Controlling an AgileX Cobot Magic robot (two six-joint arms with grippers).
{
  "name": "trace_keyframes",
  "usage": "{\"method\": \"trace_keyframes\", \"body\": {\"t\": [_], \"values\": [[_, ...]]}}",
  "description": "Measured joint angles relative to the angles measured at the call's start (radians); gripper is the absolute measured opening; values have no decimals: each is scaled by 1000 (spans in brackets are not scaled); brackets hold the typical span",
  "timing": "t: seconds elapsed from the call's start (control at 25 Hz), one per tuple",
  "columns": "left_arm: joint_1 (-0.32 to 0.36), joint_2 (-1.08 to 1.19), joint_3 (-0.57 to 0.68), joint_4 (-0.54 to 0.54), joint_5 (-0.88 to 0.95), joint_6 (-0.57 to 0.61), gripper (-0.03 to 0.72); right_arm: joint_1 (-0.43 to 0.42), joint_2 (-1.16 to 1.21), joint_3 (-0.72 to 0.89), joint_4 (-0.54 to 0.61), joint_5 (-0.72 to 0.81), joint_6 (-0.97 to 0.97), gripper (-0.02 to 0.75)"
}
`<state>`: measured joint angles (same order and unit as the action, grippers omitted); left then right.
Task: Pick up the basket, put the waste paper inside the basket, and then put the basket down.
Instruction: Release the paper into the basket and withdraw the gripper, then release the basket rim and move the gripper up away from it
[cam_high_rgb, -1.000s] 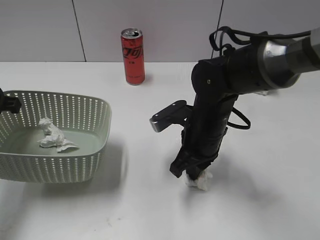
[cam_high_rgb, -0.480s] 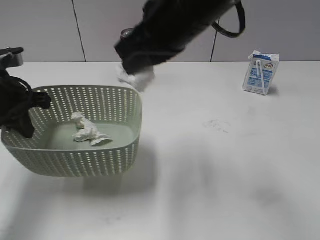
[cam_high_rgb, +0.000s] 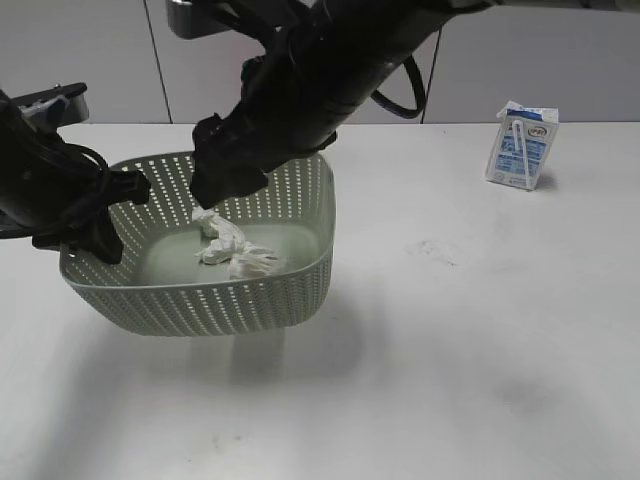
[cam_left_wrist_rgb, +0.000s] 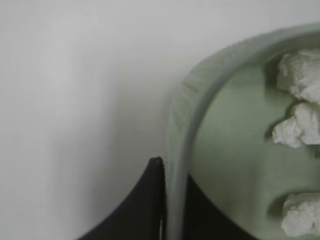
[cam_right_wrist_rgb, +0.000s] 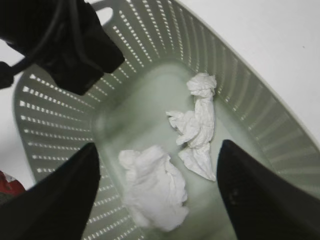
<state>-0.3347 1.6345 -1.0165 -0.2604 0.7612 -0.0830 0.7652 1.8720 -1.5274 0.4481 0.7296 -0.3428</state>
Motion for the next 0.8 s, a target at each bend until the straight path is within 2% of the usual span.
{"method": "trace_keyframes", "body": {"t": [0.08,0.24,0.36,0.6,0.8], "values": [[0,0,0,-1,0,0,0,-4,0,-11,-61,12,67,615],[0,0,0,-6,6,0,0,-69,0,-89,-211,113,221,620],[0,6,-17,0,18,0,0,-188,0,-150,-243,220,245,617],[-21,124,-152,0,44,1,0,-464,0,-196,-263,451,251,582],[-27,257,-233,9,40,1,0,-582,-50,-120,-312,476,258,580]]}}
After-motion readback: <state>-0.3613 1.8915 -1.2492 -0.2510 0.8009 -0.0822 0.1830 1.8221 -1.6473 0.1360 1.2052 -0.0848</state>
